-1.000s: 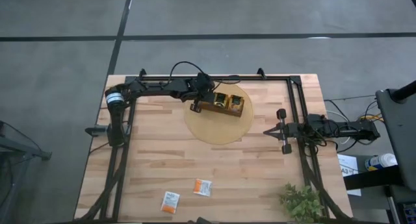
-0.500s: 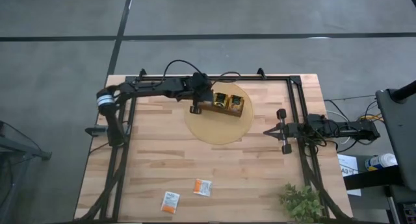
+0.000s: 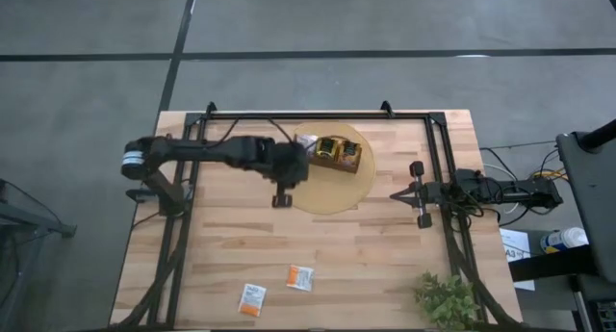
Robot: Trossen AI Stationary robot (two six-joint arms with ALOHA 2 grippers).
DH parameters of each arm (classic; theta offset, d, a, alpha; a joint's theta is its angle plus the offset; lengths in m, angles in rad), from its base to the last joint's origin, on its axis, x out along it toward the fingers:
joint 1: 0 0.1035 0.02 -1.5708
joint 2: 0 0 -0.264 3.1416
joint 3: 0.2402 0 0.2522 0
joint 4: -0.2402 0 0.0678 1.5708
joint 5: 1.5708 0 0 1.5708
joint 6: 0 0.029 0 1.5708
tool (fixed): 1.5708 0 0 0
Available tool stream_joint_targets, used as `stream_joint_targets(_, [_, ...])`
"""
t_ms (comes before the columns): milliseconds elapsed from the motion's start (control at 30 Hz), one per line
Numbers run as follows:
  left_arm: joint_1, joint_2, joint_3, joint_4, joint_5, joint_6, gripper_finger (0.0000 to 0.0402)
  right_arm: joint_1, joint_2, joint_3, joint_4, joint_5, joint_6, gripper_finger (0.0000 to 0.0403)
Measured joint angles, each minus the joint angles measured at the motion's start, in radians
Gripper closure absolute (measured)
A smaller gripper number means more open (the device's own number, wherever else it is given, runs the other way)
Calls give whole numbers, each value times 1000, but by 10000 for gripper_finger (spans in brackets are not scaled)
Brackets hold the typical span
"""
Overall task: Pick & Place Tea
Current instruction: Put the right white tea bag into the left section of wooden organizer
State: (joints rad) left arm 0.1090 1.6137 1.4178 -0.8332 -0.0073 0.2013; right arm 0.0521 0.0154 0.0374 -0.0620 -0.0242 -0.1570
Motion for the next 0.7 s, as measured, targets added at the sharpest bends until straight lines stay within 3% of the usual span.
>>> stream_joint_targets(167, [-103, -14, 0, -42, 25, -190, 357, 0, 0, 0, 0, 0, 0, 394])
stream_joint_targets(367, [-216, -12, -1, -20, 40, -201, 266, 0, 0, 0, 0, 0, 0, 394])
stream_joint_targets(533, [-285, 2, -1, 2, 36, -82, 201, 0, 0, 0, 0, 0, 0, 394])
stream_joint_targets(700, [-367, 7, -2, 4, 35, 122, 182, 0, 0, 0, 0, 0, 0, 394])
